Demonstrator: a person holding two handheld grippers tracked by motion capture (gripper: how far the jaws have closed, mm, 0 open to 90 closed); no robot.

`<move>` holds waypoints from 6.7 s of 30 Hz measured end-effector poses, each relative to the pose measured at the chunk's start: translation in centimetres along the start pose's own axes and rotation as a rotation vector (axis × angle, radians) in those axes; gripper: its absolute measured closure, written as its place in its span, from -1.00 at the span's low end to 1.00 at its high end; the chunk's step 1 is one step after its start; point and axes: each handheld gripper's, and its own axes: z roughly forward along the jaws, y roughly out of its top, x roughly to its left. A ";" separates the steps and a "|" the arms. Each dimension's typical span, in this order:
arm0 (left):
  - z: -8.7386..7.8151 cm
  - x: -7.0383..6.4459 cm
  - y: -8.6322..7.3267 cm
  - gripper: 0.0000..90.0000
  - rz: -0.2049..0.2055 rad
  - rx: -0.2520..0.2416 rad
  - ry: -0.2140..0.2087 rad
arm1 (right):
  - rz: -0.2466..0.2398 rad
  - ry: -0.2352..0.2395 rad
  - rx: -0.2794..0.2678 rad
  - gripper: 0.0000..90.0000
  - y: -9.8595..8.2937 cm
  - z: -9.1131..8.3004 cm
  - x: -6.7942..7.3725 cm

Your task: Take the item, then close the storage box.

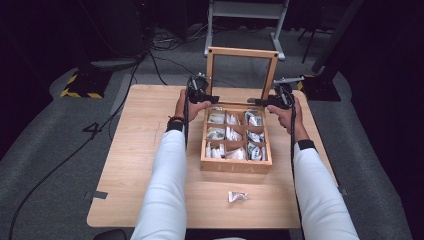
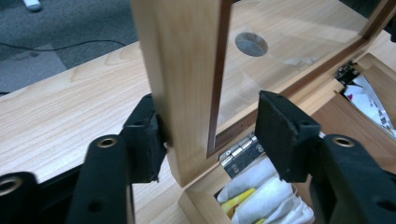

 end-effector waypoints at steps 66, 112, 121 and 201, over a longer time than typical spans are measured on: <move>-12.1 -5.9 -0.5 0.19 0.215 -0.235 -0.027 | -0.176 0.032 -0.194 0.11 0.1 -9.5 4.8; -12.8 -8.6 -5.6 0.01 0.318 -0.223 -0.015 | -0.289 0.041 -0.168 -0.06 -4.2 -12.6 7.5; -12.7 -9.4 -6.3 -0.22 0.311 -0.181 -0.027 | -0.298 0.056 -0.148 -0.16 -5.6 -12.8 7.6; -9.8 -10.6 -13.8 -0.70 0.328 -0.006 -0.067 | -0.352 0.224 0.010 -0.35 -13.1 -11.8 8.3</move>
